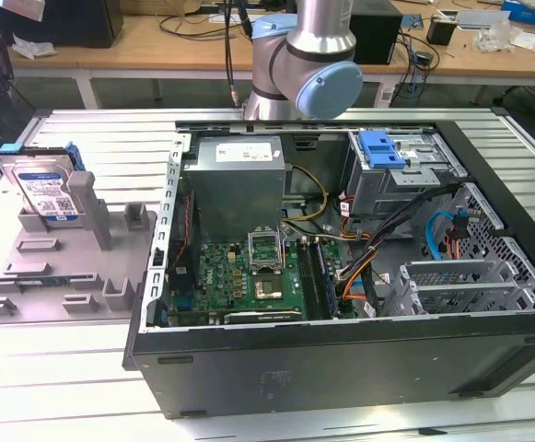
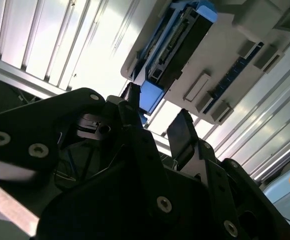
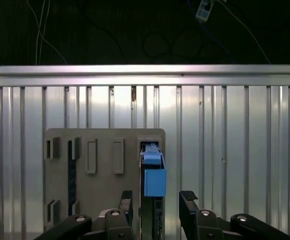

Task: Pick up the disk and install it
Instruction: 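Pick up the disk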

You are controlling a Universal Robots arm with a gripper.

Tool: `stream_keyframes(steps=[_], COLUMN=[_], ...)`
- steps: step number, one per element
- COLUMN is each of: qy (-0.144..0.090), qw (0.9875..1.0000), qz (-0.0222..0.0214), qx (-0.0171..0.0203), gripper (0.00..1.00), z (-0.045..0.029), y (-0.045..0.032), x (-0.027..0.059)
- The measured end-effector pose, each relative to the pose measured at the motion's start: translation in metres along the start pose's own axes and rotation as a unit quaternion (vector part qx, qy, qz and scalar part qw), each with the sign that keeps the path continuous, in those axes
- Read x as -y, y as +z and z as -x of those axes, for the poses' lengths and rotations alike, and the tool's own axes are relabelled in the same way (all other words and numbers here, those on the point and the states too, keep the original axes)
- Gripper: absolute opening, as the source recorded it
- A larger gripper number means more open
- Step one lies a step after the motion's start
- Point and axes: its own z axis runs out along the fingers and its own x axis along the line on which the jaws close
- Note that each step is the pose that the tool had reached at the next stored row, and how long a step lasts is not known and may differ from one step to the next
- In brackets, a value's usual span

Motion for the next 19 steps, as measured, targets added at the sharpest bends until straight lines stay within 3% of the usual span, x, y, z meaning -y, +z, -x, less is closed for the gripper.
stream_keyframes(steps=[19], qy=[-0.001], qw=[1.0000], qz=[0.0000], qx=[0.0000], gripper=[0.50], z=[0.0005], y=[0.0222], x=[-0.0017])
